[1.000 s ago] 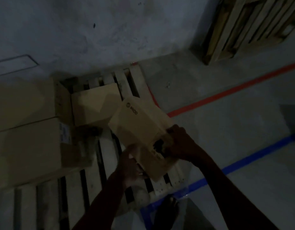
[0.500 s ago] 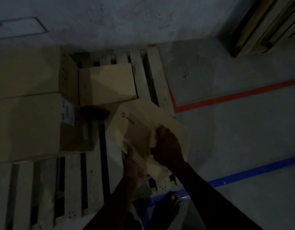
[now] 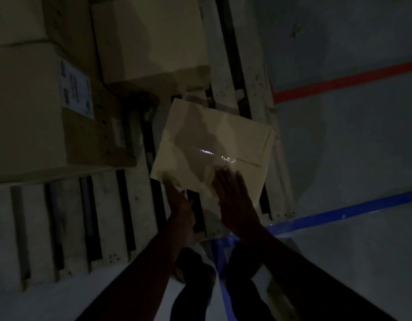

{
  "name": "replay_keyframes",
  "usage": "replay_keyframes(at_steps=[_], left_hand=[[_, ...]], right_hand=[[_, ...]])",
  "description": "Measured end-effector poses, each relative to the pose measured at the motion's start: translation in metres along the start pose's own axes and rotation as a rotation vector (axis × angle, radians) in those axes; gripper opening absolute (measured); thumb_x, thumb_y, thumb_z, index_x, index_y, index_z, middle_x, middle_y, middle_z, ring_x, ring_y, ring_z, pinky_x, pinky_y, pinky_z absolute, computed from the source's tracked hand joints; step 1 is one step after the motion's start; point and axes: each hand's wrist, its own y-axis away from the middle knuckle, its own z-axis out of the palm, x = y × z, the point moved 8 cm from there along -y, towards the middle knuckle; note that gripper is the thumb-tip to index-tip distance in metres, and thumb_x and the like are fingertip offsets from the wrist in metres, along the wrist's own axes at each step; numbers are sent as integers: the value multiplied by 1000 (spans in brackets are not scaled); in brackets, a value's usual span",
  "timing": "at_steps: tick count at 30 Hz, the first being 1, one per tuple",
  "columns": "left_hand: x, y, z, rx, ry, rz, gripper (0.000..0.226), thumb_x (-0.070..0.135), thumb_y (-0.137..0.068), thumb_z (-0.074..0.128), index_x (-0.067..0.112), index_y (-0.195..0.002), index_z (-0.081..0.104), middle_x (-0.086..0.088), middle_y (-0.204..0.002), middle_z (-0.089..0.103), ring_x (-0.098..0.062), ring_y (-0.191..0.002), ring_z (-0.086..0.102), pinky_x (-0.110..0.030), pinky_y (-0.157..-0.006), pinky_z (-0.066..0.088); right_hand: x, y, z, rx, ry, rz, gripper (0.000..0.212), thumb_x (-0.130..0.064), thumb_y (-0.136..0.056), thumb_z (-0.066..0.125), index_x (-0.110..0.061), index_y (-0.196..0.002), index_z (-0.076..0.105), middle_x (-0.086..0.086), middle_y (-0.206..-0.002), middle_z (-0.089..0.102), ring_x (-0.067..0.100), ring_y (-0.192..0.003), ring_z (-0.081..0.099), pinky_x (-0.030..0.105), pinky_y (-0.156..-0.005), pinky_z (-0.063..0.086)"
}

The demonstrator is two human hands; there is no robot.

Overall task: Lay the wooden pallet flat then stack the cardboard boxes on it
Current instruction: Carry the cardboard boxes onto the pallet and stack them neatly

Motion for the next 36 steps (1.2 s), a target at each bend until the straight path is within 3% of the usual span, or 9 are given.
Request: replay_keyframes(at_steps=[4,7,9,11,15,19,24,31,36], left_hand=[[74,-8,-1,276,-1036,597,107,63,-78,73,17,-159,20,-20,-163,19,-40,-146,26,-57,-115,32],[101,-1,43,98,-1381,956,102,77,-74,62,25,-155,28,-20,-163,20,-43,-148,23,-57,-114,28],[110,-2,64,-10,-1464,1002,102,82,-70,53,27,-153,31,-19,-163,19,-43,-147,23,-60,-113,32],[112,-11,72,-108,-1458,882,108,82,-66,56,33,-156,24,-16,-164,13,-41,-148,21,-60,-115,30],[114,-14,71,-128,-1390,779,116,78,-62,75,40,-156,19,-14,-159,15,-40,-145,25,-53,-117,30],[129,-9,47,-21,-1270,700,126,82,-48,78,47,-152,16,-13,-159,16,-40,-144,23,-57,-116,29],[171,-37,31,49,-1088,739,134,94,-34,67,54,-149,11,-9,-154,38,-38,-138,42,-58,-104,46],[204,-55,45,-50,-976,791,116,52,-65,90,25,-157,24,-5,-154,44,-29,-141,43,-39,-113,40],[206,-58,44,-22,-1100,760,112,53,-73,84,24,-160,19,-8,-164,26,-31,-150,22,-36,-117,27]], right_hand=[[6,-5,-24,107,-38,96,43,-25,-94,58,-10,-134,59,21,-160,33,38,-152,19,65,-115,25],[40,-5,-37,170,-54,440,60,-40,-97,58,-19,-149,37,26,-163,21,45,-151,17,69,-112,26],[72,1,-38,178,-167,729,84,-58,-88,64,-30,-154,20,28,-164,11,49,-150,13,69,-113,25],[92,3,-36,222,-406,900,99,-62,-74,77,-38,-151,20,27,-159,21,48,-144,26,64,-111,34],[93,-2,-42,392,-653,950,100,-37,-67,89,-36,-147,29,17,-134,49,40,-122,47,52,-98,48],[75,-29,-63,441,-563,811,95,-35,-70,88,-30,-150,36,18,-135,49,39,-123,46,46,-100,42],[56,-104,-84,407,-473,542,89,-46,-75,78,-14,-150,43,20,-130,57,41,-119,51,47,-100,41],[63,-173,-61,345,-442,464,96,-55,-68,66,-16,-151,39,18,-133,54,41,-122,46,51,-100,43],[60,-177,-47,312,-399,463,92,-45,-75,74,-20,-154,34,26,-138,42,45,-126,40,56,-99,44]])
